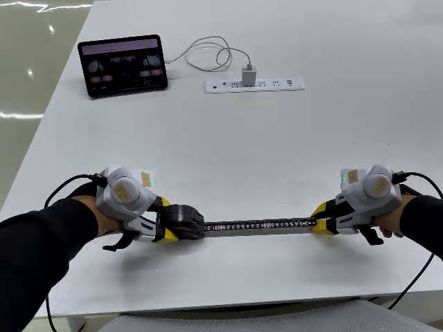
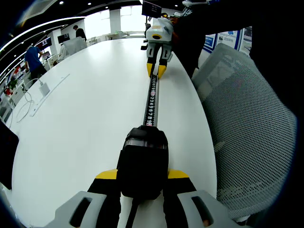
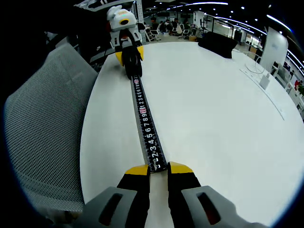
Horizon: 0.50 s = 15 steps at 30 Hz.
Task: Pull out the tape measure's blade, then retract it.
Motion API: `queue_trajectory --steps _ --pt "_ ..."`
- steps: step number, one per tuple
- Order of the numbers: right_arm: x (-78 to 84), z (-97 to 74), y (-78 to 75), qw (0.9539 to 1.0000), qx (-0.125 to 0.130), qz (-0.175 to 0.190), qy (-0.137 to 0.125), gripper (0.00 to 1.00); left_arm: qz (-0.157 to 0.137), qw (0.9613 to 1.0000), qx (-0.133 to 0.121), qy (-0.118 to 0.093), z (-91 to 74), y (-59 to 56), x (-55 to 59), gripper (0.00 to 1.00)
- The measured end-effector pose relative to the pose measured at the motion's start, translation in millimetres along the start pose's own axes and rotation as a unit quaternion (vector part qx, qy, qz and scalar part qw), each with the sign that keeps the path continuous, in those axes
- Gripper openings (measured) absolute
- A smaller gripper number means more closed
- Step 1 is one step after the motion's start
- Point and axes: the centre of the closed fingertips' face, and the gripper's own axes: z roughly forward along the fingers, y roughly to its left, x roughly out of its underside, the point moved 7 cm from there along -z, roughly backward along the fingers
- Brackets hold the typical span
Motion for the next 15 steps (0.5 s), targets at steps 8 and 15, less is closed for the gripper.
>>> queue_trajectory --steps 8,15 --pt "2.3 -1.4 -0.4 1.0000 0.001 0.001 0.000 0.08 -0.001 1.0000 0.000 0.000 0.7 1.0 0.4 0.30" --pt "3.1 -0.9 -1.6 1.0000 0.000 0.004 -0.002 0.08 -0.001 1.0000 0.000 0.000 0.9 1.4 0.9 0.30"
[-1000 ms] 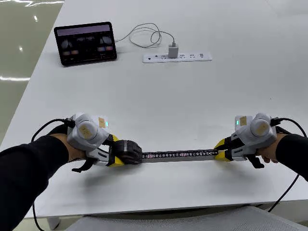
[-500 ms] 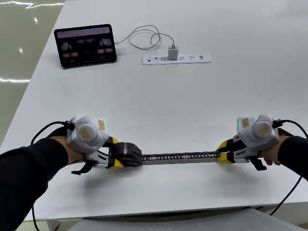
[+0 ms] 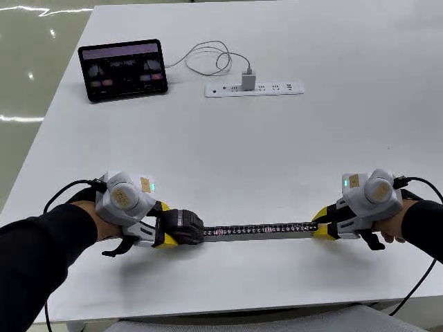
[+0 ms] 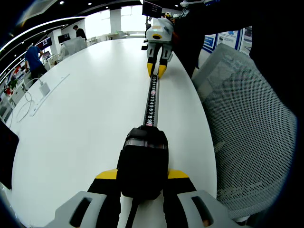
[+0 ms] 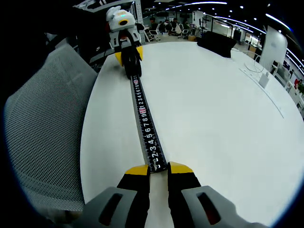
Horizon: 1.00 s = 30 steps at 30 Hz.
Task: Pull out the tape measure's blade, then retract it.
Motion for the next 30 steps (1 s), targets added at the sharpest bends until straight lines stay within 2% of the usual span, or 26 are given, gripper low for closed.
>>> queue_trajectory --steps 7,11,19,25,28,30 --pt "1.2 1.4 -1.8 1.0000 -0.002 0.003 -0.001 0.09 -0.002 1.0000 0.001 0.000 0.0 0.4 0.5 0.30" --pt "0.8 1.7 -1.3 1.0000 -0.005 0.002 0.001 0.09 0.005 0.9999 0.004 0.008 0.2 0.3 -0.8 0.30" --pt "-1.2 1.8 -0.5 0.9999 -0.007 0.003 0.007 0.09 0.000 1.0000 0.003 0.004 -0.1 0.4 0.2 0.31" --pt "-3.4 2.7 1.1 0.9996 -0.003 -0.009 0.025 0.11 -0.024 0.9997 -0.002 -0.005 0.7 1.9 -0.6 0.31" --pt "-2.1 2.7 0.6 0.9997 0.001 0.008 0.023 0.12 -0.045 0.9990 -0.004 -0.004 0.2 1.3 1.4 0.32" --pt "-2.6 3.1 1.0 0.9997 0.004 0.012 0.021 0.12 -0.053 0.9985 -0.014 -0.004 -1.1 3.0 2.9 0.35"
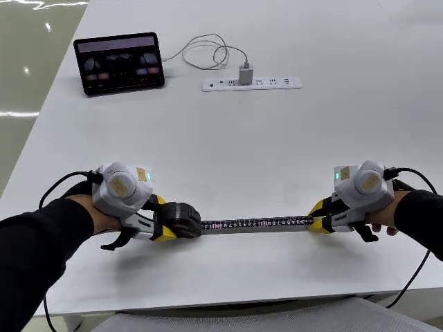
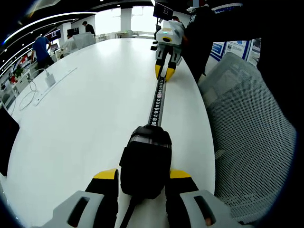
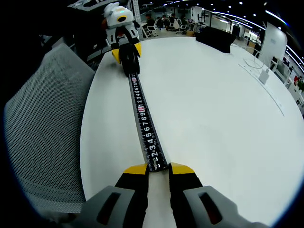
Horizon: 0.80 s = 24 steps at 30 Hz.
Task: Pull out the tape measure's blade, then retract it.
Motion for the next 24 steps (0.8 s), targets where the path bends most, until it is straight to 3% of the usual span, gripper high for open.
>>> queue_trajectory --steps 5,9,11,13,15,20,24 --pt "-4.6 2.9 3.3 0.9999 0.011 0.006 -0.006 0.16 -0.045 0.9987 -0.009 -0.024 -6.5 1.6 -1.4 0.51" --pt "-5.8 2.7 3.0 0.9998 0.015 0.015 -0.007 0.21 -0.052 0.9983 -0.018 -0.020 -8.2 1.8 3.8 0.64" --pt "-6.5 2.2 3.1 0.9997 0.017 0.017 -0.009 0.24 -0.092 0.9954 -0.017 -0.018 -9.6 -0.9 7.1 0.71" --pt "-6.7 1.0 4.0 0.9996 0.017 0.018 -0.011 0.25 -0.096 0.9949 -0.022 -0.023 -10.4 -1.2 9.2 0.81" --pt "-6.1 -0.1 4.7 0.9995 0.018 0.025 -0.012 0.27 -0.101 0.9943 -0.024 -0.023 -11.2 -2.5 12.2 0.83" --pt "-1.9 -2.7 8.3 0.9986 0.012 0.052 -0.005 0.38 -0.128 0.9903 -0.028 -0.046 -15.0 -3.9 11.8 0.91" --pt "0.8 -6.4 9.5 0.9984 0.017 0.054 -0.006 0.40 -0.140 0.9876 -0.041 -0.059 -19.1 -2.8 10.4 0.94"
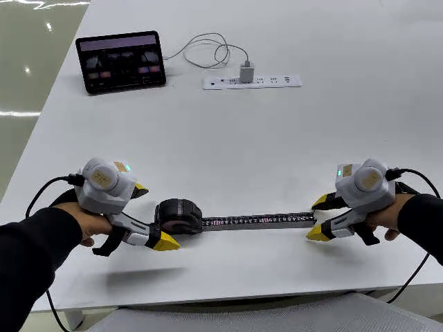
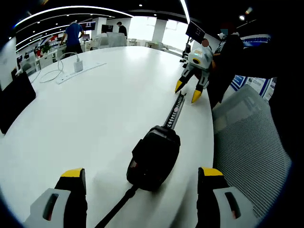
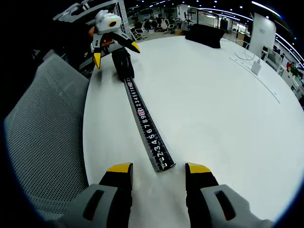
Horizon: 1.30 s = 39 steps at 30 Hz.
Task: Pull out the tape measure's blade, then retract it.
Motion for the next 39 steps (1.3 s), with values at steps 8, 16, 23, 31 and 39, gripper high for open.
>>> queue_trajectory --steps 8,16,23,31,39 --pt "2.2 -12.5 -4.3 0.9984 0.040 0.027 -0.030 0.47 -0.048 0.9965 -0.043 -0.053 -12.1 4.8 -1.5 0.99" --pt "12.0 -25.5 -3.7 0.9939 0.078 0.053 -0.056 0.58 -0.083 0.9904 -0.082 -0.074 -26.5 7.9 9.4 1.00" --pt "24.8 -37.6 6.1 0.9834 0.112 0.106 -0.096 0.66 -0.099 0.9848 -0.113 -0.087 -37.3 7.0 24.7 1.00" --pt "37.6 -50.8 16.6 0.9723 0.142 0.133 -0.129 0.70 -0.115 0.9775 -0.131 -0.119 -51.2 -0.6 30.4 1.00" --pt "50.5 -61.4 23.4 0.9662 0.163 0.152 -0.129 0.79 -0.125 0.9736 -0.142 -0.128 -57.2 -1.1 36.8 1.00"
